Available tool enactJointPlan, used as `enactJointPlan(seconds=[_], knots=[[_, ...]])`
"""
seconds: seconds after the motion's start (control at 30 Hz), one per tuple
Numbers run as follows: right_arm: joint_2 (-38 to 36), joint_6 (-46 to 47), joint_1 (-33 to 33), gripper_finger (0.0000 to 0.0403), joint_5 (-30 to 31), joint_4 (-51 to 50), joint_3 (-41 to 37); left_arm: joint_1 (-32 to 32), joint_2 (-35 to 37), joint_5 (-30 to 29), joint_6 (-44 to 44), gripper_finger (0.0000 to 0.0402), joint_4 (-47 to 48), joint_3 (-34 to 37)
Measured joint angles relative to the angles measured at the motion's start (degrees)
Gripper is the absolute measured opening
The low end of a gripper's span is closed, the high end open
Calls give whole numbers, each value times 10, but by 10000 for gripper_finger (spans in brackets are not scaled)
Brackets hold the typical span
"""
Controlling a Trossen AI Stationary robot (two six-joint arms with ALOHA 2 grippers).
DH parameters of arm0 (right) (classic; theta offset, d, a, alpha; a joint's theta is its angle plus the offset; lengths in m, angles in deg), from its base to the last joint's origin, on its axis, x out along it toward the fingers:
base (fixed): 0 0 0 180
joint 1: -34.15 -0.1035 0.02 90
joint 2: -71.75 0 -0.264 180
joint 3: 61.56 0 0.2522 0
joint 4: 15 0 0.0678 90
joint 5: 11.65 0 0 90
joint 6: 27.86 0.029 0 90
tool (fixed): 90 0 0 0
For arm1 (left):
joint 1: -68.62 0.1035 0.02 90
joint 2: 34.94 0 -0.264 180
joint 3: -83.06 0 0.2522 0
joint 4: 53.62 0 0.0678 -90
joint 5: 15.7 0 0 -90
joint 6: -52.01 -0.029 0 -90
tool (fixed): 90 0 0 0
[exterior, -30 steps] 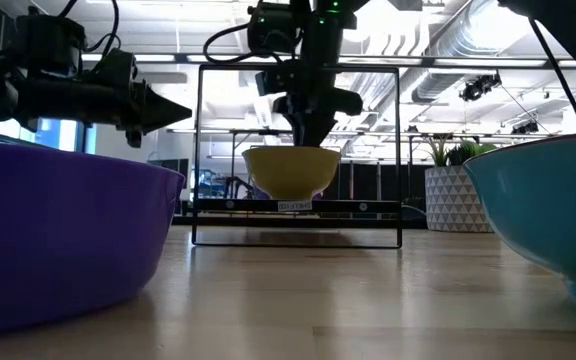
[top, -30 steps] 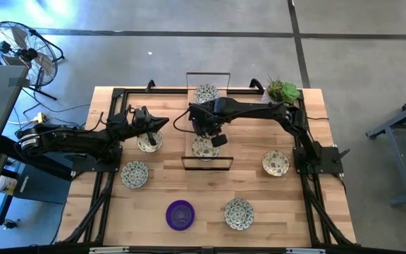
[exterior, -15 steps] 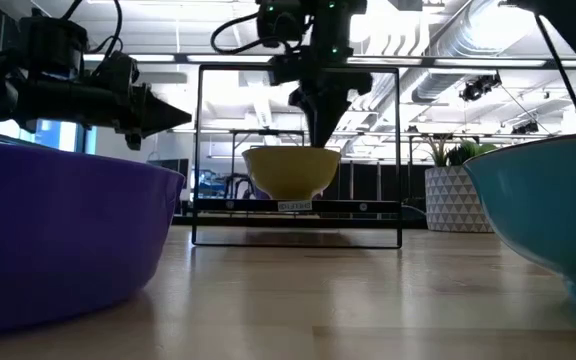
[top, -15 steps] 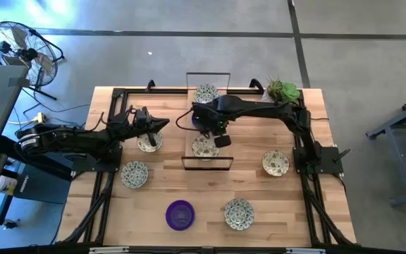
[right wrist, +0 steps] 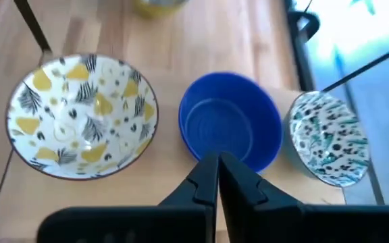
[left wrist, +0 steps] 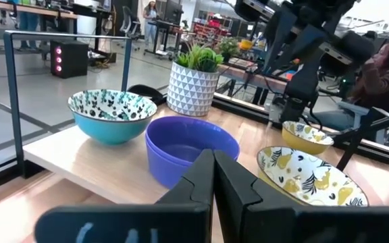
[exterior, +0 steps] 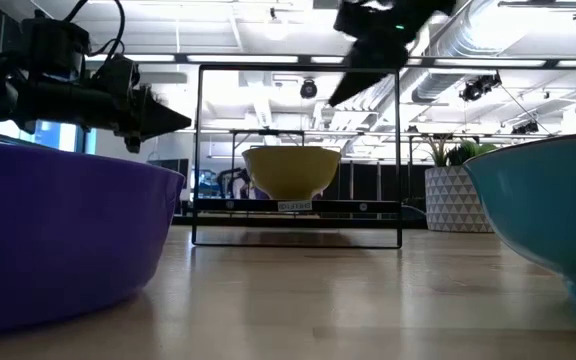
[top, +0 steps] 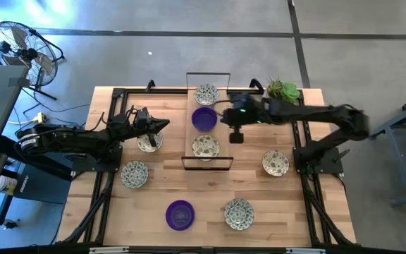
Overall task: Pick & Place Mini bowls
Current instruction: Stack the left yellow patterned bowl on top of the yellow patterned bowl on the shelf
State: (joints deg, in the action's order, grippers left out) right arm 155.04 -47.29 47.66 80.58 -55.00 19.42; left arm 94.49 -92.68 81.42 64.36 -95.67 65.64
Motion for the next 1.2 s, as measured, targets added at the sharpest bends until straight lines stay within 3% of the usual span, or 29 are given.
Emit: enactJointPlan(seconds=[0.3,0.5,0.67,0.8,1.2], knots=[[-194,55,3,6,5,337,-296,0,0,1,30,1,1,-3],[-275,64,4,2,7,474,-427,0,0,60,30,1,41,-47],[-325,81,3,1,18,517,-487,0,0,103,24,1,164,-113],[-351,90,3,3,26,536,-519,-8,0,100,4,1,294,-166],[-381,91,3,1,49,590,-583,-120,0,-28,-16,1,622,-297]])
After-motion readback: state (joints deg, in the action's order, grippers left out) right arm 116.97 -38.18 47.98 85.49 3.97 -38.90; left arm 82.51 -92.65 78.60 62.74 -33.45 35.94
